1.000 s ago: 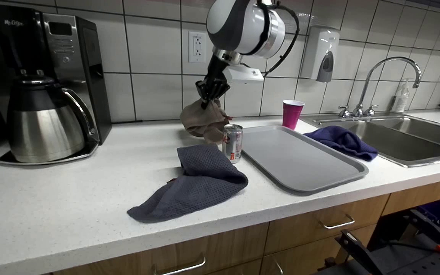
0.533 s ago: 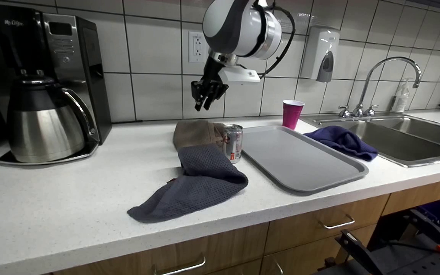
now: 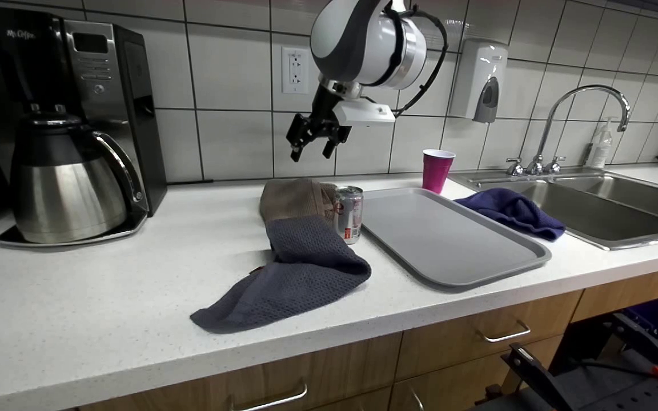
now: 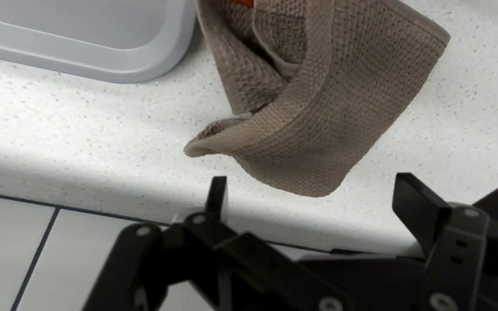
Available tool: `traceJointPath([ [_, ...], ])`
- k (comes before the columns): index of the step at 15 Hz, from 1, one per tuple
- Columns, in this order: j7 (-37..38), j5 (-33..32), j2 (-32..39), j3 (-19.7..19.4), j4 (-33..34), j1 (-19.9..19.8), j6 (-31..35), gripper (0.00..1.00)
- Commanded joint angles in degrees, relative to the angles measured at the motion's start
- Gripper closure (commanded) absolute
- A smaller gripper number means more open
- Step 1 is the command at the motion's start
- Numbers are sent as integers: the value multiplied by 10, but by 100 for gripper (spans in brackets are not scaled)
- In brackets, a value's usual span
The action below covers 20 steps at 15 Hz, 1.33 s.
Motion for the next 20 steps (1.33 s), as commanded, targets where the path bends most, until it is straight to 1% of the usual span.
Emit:
traceJointPath([
  [1,9,-6,-9,5,-11,-15,8,0],
  [7,-1,0,-25,11,-40,-41,18,0],
  [12,-15,11,-53,26,-81,-74,25,0],
  [16,-29,25,-86,44,-121,-104,29,0],
  [20,-61,59,-123,70,-162,-138,28,0],
])
